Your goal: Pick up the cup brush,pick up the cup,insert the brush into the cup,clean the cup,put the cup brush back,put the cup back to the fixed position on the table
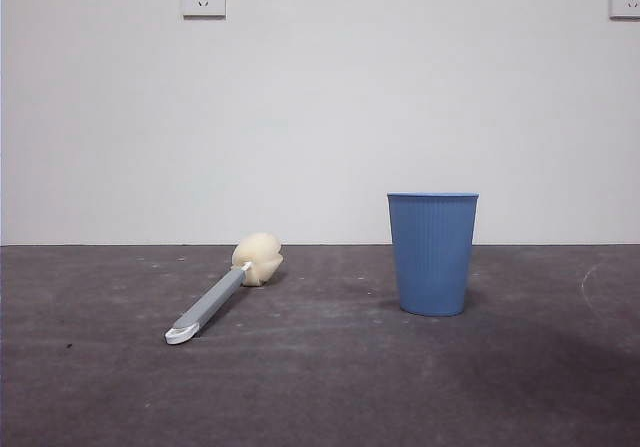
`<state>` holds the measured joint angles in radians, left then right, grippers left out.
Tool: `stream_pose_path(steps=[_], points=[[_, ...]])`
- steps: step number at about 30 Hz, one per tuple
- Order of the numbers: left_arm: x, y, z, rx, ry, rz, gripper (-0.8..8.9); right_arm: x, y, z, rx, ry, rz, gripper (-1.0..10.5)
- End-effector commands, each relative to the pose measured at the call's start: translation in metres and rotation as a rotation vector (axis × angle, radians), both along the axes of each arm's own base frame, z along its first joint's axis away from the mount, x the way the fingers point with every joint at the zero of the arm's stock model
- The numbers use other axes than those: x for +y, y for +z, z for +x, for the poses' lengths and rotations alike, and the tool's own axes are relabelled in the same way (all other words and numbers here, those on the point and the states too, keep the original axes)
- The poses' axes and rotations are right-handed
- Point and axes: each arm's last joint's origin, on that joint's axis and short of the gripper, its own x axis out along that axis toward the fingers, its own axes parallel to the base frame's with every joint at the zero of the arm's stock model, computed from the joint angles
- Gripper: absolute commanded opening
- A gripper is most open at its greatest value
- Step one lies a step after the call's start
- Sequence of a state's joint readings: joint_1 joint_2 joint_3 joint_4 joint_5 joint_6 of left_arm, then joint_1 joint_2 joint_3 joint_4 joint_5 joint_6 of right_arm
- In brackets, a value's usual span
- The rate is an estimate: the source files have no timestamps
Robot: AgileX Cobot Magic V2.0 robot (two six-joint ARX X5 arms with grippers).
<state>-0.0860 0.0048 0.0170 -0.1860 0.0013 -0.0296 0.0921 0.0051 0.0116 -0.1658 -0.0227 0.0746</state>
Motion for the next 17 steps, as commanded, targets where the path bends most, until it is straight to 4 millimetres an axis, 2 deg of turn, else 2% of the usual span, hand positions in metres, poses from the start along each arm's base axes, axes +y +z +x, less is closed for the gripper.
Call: stream_pose_path(steps=[1, 7, 17], points=[[0.0, -0.002, 0.001, 0.003, 0.008, -0.073, -0.07, 0.0, -0.004, 0.0, 0.028, -0.01, 0.062, 0.0], [0.0, 0.017, -0.003, -0.034, 0.016, -0.167, -0.07, 0.0, 0.007, -0.001, 0.018, -0.021, 0.155, -0.1], [-0.001, 0.073, -0.02, -0.047, -0.065, -0.257, -0.07, 0.004, 0.06, -0.001, 0.005, 0.107, 0.193, -0.1]])
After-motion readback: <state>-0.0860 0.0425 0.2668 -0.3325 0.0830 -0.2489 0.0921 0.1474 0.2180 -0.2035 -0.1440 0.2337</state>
